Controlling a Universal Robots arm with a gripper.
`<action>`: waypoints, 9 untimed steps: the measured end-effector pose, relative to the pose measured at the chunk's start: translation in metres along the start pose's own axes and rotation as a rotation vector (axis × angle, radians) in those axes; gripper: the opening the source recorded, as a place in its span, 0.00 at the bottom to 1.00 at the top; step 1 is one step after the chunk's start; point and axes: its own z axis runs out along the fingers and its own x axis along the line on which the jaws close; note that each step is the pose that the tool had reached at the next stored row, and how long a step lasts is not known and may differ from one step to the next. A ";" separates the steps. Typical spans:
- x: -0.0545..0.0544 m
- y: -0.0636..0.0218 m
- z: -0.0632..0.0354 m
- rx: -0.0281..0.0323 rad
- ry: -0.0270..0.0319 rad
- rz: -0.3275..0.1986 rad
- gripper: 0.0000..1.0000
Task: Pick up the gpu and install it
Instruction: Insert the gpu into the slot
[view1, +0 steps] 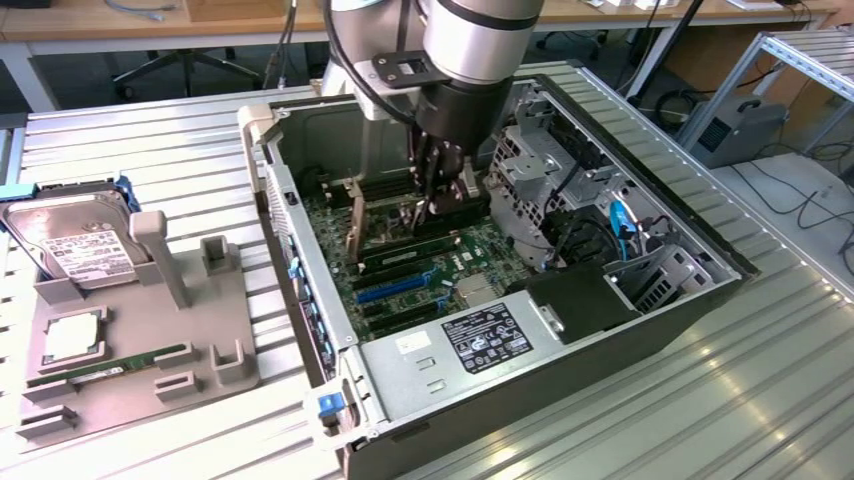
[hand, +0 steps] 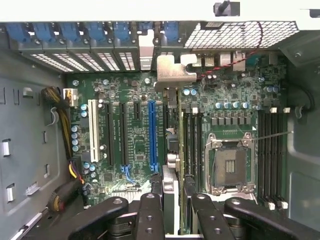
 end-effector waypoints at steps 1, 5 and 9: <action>0.000 0.0000 0.0002 0.0000 0.0062 -0.002 0.27; 0.000 -0.0001 0.0023 0.0001 0.0278 -0.010 0.27; 0.000 -0.0001 0.0052 0.0000 0.0283 -0.016 0.27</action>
